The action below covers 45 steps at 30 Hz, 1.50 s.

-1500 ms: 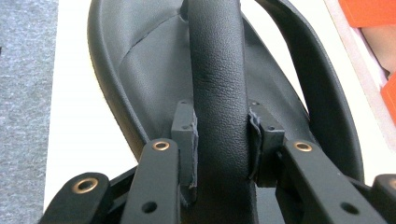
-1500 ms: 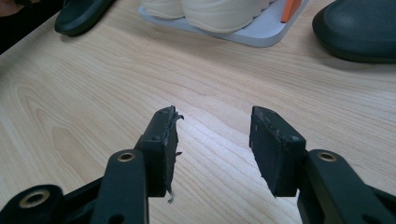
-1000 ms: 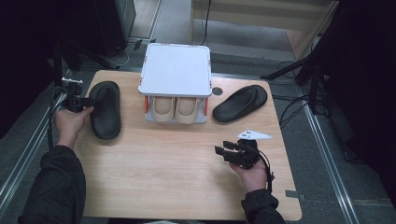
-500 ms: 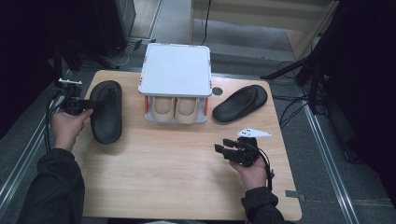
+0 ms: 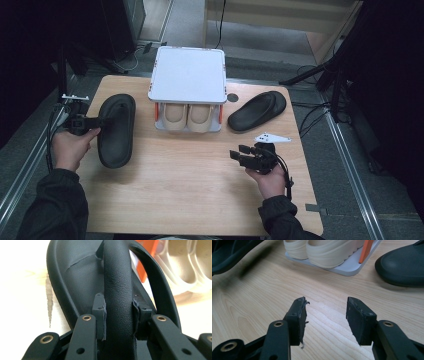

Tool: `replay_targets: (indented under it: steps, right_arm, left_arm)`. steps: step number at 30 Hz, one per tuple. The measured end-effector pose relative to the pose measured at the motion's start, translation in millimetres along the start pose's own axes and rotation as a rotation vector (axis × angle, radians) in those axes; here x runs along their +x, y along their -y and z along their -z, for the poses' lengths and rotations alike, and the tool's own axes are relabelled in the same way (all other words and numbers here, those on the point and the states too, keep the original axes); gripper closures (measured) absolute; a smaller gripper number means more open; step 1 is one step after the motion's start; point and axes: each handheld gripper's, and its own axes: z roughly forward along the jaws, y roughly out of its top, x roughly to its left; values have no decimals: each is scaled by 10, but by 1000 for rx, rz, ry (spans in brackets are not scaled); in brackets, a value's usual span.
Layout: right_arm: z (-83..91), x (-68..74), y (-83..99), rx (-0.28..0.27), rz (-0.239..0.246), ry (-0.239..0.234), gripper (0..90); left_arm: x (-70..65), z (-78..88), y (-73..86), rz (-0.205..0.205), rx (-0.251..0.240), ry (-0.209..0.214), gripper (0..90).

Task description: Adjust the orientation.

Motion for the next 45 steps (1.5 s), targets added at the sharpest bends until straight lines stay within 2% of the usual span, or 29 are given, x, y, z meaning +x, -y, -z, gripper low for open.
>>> replay_targets:
  steps: [7,11,19,25,31,34,45]
  right_arm:
    - [-17,-50,-48,-12,-5,7,512]
    - [-12,-84,-70,-16,-14,9,512]
    - [-20,-144,-117,-28,-20,15,513]
    - [-43,-186,-156,-28,-24,20,512]
    - [-69,-199,-188,-30,-13,27,511]
    - [-75,-200,-197,-25,-15,26,511]
    - [-94,-203,-204,-22,-9,28,511]
  left_arm:
    - [-219,193,245,-19,-10,12,697]
    - [-353,295,392,-44,-14,17,697]
    - [-611,375,639,-65,-10,71,697]
    - [-804,312,789,-82,-5,103,696]
    - [-1003,168,908,-112,32,135,696]
    - [-1054,124,949,-114,39,154,696]
    - [-1342,-171,1022,-166,84,185,696]
